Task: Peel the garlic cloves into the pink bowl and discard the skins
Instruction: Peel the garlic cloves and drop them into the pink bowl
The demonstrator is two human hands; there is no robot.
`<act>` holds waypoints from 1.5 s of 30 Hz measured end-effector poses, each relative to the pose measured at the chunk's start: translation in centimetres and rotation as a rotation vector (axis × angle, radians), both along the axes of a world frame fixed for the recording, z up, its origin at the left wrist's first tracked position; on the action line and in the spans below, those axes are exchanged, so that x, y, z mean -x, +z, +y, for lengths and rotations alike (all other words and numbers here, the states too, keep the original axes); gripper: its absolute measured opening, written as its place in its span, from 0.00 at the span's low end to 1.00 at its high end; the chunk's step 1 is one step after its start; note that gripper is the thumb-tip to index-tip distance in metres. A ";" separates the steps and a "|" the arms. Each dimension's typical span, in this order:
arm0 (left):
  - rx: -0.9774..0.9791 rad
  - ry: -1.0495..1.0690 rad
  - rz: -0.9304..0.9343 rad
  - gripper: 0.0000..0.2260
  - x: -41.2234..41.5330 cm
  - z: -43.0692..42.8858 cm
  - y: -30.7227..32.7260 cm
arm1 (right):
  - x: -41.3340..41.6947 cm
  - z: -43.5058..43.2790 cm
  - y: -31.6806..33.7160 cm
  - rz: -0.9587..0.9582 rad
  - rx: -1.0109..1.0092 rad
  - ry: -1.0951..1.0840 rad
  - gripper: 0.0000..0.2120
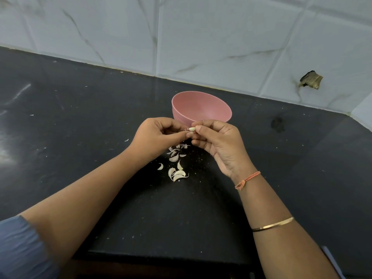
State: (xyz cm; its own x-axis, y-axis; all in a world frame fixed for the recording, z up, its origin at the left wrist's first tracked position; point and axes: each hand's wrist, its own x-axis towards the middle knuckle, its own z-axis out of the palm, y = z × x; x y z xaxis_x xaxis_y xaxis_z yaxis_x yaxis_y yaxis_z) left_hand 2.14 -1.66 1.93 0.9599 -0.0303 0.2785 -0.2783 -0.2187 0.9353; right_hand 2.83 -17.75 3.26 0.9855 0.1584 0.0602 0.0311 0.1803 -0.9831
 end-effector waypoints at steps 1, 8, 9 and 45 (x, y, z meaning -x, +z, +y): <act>-0.002 0.004 -0.009 0.04 0.0 0.0 0.0 | 0.0 0.0 -0.1 -0.004 0.002 0.007 0.05; 0.016 0.011 -0.043 0.03 0.0 0.2 0.0 | 0.2 0.2 -0.2 -0.115 0.147 0.007 0.05; 0.016 0.012 -0.039 0.03 0.0 0.1 0.0 | 0.2 0.2 -0.2 -0.143 0.180 -0.001 0.05; 0.055 0.026 0.039 0.05 -0.1 -0.2 0.0 | 0.3 0.6 -0.4 -0.252 0.275 -0.076 0.05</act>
